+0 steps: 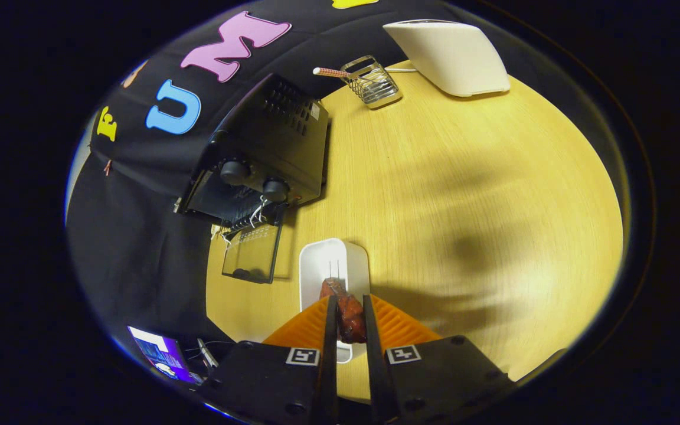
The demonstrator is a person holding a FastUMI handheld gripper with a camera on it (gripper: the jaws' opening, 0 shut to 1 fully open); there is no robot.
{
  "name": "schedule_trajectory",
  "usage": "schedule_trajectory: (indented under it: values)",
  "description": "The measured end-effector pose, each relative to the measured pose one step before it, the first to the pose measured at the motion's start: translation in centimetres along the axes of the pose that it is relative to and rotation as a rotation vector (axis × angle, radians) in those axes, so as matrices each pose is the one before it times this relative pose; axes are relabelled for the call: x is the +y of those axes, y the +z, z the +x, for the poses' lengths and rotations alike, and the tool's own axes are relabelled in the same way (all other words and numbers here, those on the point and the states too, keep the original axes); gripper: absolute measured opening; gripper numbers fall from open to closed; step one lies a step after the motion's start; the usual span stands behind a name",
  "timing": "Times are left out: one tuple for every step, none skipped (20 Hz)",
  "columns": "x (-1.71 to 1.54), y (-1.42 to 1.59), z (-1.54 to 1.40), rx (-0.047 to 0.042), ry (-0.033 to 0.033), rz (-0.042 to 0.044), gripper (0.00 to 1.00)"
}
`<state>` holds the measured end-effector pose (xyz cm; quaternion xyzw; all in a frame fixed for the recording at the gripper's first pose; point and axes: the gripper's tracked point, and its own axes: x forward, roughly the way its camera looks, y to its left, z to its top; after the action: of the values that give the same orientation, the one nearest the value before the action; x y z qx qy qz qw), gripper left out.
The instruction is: Open the toaster oven, put the food inside, and close the toaster oven door.
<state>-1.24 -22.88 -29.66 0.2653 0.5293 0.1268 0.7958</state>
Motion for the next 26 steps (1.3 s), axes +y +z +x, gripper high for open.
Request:
schedule_trajectory:
  values:
    - [0.149,-0.118,-0.113,0.00333,0.01535,0.00348,0.25]
    - [0.16,0.001,-0.154,0.00143,0.01019,0.00228,0.22]
    - [0.046,-0.042,-0.085,0.003,0.00364,-0.00669,0.19]
    - [0.079,0.083,-0.088,-0.00244,0.00219,-0.00074,0.19]
    - [0.058,0.058,-0.189,0.00226,0.00038,-0.00411,0.17]
    - [0.136,0.021,-0.218,-0.00106,-0.00026,-0.00601,0.17]
    - [0.219,0.085,-0.388,-0.00166,0.00345,-0.00189,0.17]
    - [0.429,0.15,-0.44,-0.00042,0.00723,0.0025,0.17]
    - [0.522,0.172,-0.457,-0.00433,0.0055,0.0056,0.17]
    - [0.601,0.161,-0.51,-0.00143,0.00687,0.00255,0.17]
    - [0.788,0.048,-0.504,-0.00276,0.01189,-0.00303,0.17]
    - [0.737,0.321,-0.392,-0.00772,0.01129,-0.00902,0.17]
    - [0.592,0.334,-0.442,-0.01002,0.00441,-0.01011,0.17]
    - [0.543,0.296,-0.331,-0.01206,0.00149,-0.00776,0.17]
    - [0.676,0.405,-0.237,-0.01866,0.00259,0.00156,0.17]
    - [0.756,0.239,-0.329,-0.01506,0.00583,0.00738,0.17]
    - [0.744,0.312,-0.207,-0.01703,0.00436,0.01541,0.17]
    - [0.822,0.154,-0.338,-0.01741,0.00416,0.01979,0.17]
    - [0.85,0.137,-0.274,-0.01749,0.00464,0.01587,0.17]
    - [0.833,-0.081,-0.222,-0.01721,0.00172,0.00959,0.17]
    - [0.652,0.006,-0.15,-0.01704,-0.00228,0.0025,0.17]
    - [0.617,-0.148,-0.215,-0.01816,-0.00699,0.0032,0.17]
    - [0.623,-0.131,-0.048,-0.01849,-0.00818,0.00995,0.17]
    - [0.768,-0.315,-0.208,-0.02129,-0.00236,0.01412,0.17]
    - [0.828,-0.427,-0.064,-0.01734,0.00359,0.01613,0.17]
    - [0.767,-0.455,-0.008,-0.01524,0.00423,0.016,0.17]
